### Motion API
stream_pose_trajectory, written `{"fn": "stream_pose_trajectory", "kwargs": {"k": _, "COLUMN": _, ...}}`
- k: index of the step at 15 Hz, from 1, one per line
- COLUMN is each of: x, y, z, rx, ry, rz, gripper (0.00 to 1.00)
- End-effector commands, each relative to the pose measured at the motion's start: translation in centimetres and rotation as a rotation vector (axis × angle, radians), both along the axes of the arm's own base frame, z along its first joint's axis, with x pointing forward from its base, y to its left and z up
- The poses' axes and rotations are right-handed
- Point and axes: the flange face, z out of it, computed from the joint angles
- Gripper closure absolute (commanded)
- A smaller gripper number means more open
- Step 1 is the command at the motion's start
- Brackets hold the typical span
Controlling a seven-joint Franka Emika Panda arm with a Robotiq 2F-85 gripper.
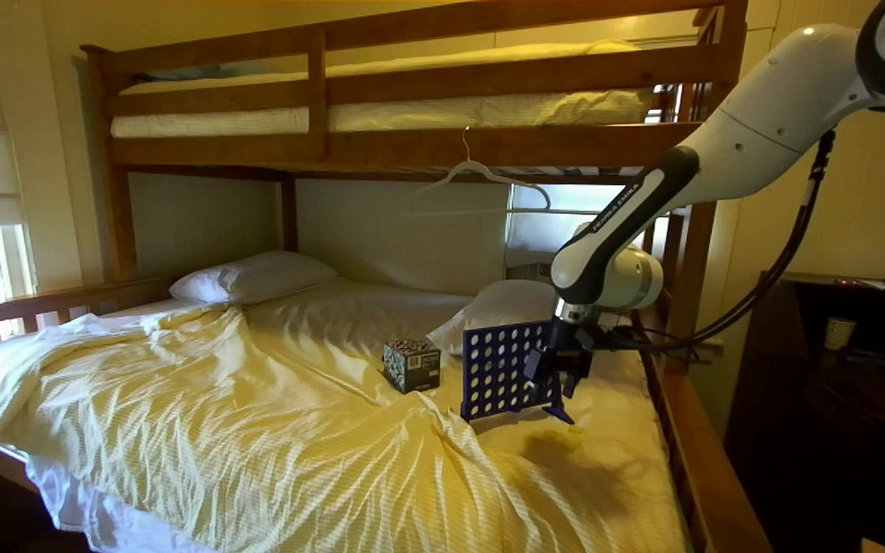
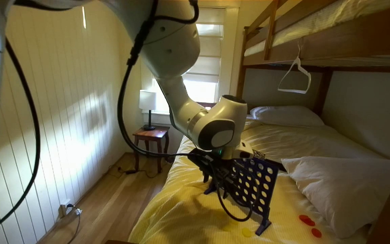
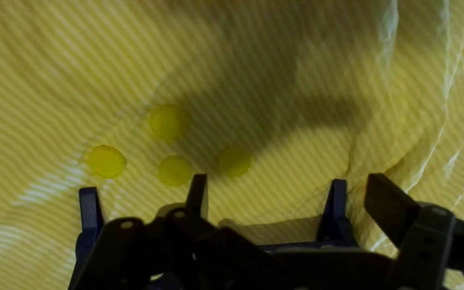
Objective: Put the yellow chip into the connect four game
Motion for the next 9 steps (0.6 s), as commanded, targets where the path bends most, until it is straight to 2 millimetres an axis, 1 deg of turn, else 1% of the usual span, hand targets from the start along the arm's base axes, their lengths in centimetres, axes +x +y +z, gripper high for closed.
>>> {"fn": "stream_pose_trajectory", "kwargs": {"k": 1, "x": 1.9, "y": 0.4, "z": -2.5, "rx": 0.005, "ry": 0.049, "rz": -0.021, "gripper": 0.00}}
{"fn": "stream_pose_trajectory", "kwargs": {"k": 6, "x": 3.5, "y": 0.4, "z": -5.7, "rx": -0.021, "ry": 0.093, "rz": -0.050, "gripper": 0.00}}
{"fn": "stream_pose_trajectory", "kwargs": {"k": 9, "x": 4.3, "y": 0.3, "z": -7.0, "rx": -0.053, "ry": 0.105, "rz": -0.043, "gripper": 0.00}}
